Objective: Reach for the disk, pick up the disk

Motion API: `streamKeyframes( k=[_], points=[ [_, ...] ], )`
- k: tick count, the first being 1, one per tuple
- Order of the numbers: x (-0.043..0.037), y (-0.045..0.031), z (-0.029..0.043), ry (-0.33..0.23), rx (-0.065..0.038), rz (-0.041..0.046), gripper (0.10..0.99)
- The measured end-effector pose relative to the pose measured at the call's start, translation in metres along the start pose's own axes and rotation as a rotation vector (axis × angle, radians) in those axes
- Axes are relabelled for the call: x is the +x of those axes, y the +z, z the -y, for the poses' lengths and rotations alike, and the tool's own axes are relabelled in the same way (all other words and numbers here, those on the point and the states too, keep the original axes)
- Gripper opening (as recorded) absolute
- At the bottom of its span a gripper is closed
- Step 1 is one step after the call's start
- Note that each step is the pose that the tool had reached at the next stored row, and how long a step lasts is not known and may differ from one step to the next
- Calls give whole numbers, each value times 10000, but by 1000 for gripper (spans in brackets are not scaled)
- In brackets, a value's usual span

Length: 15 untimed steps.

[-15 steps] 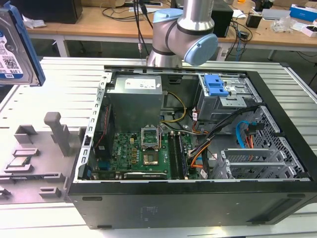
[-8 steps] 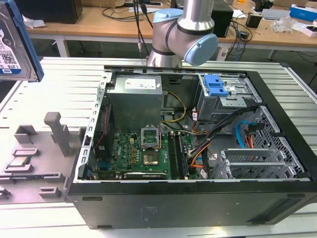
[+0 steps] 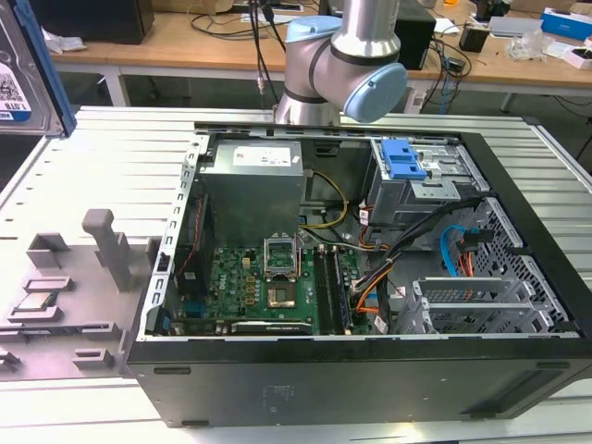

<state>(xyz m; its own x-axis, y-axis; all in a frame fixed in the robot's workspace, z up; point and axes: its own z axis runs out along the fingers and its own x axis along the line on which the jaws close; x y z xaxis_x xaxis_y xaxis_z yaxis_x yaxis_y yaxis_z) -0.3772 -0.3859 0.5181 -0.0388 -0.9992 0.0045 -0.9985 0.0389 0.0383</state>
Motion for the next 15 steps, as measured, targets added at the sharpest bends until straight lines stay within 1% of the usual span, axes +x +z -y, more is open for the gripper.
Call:
streamKeyframes(
  k=[3, 5, 6, 10, 11, 13, 14, 15],
  points=[
    [0, -47, -2, 0, 1, 2, 369],
    [2, -48, -1, -9, -6, 181, 369],
    [0, -48, -1, -9, -8, 231, 369],
    [0, -48, -1, -9, -8, 233, 369],
    [1, -49, 12, -10, -8, 233, 369],
    [-1, -51, 49, -9, -9, 233, 369],
    [-4, -53, 104, -9, -10, 233, 369],
    [-6, -54, 142, -8, -11, 233, 369]
  ],
)
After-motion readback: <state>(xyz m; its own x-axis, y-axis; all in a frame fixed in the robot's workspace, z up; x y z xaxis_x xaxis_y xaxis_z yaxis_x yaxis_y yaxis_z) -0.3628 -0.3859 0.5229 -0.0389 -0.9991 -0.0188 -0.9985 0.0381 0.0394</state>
